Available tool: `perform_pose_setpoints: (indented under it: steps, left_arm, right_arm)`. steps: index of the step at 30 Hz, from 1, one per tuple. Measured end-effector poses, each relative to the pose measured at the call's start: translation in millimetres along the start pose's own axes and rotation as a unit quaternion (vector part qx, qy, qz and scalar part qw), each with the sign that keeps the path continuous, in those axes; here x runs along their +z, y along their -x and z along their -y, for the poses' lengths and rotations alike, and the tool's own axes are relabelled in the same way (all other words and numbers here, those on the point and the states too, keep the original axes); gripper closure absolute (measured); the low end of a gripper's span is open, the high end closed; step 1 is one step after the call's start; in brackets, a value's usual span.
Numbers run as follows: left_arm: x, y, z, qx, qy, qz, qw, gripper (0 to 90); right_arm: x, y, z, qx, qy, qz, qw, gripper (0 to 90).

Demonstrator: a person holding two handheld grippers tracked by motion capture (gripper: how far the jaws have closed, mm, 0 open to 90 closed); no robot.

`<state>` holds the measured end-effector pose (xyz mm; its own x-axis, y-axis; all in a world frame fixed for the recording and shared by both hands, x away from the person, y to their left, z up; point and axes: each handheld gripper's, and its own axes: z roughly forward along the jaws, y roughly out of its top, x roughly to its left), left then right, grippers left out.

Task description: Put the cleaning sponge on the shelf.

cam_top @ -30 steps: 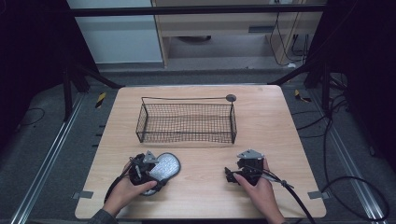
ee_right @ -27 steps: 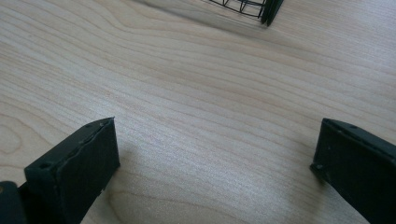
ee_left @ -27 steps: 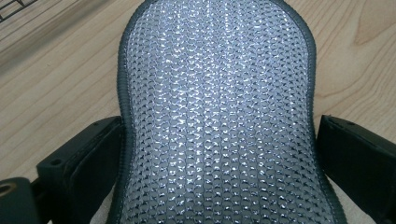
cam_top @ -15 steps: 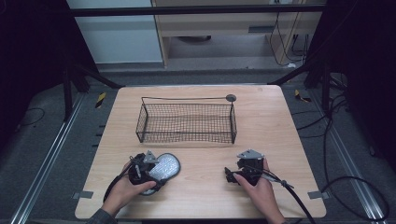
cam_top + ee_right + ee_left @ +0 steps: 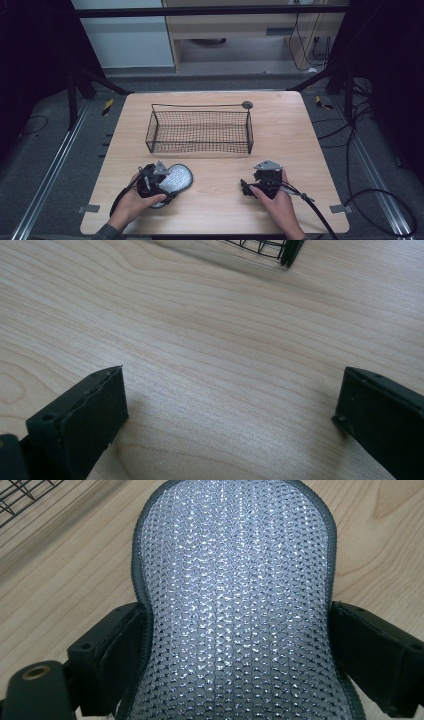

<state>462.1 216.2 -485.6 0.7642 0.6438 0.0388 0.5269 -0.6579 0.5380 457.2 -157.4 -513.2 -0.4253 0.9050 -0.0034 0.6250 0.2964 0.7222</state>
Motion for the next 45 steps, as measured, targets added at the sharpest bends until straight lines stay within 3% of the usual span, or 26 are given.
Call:
perform_pose_setpoints:
  steps: [4,12,24,31,45]
  left_arm:
    - [-3.9,-0.4,-1.0,0.003,0.003,-0.002,1.0000,9.5]
    - [-5.8,-3.4,-4.9,0.017,-0.012,-0.011,0.9997,9.8]
    - [-14.8,-6.2,-13.8,0.053,-0.026,-0.017,0.9981,10.0]
    - [-22.3,-11.4,-18.7,0.077,-0.038,-0.022,0.9960,10.1]
    - [-39.2,-17.3,-31.4,0.129,-0.062,-0.042,0.9888,10.0]
  right_arm:
    - [0.0,0.0,0.0,0.000,0.000,0.000,1.0000,0.4]
    - [-0.1,-0.3,0.1,0.000,0.000,-0.001,1.0000,0.4]
    - [-0.1,-0.5,0.1,0.001,0.000,-0.001,1.0000,0.4]
    - [-0.2,-0.4,0.1,0.000,0.000,-0.001,1.0000,0.4]
    - [-0.1,-0.5,0.1,0.000,0.000,-0.001,1.0000,0.4]
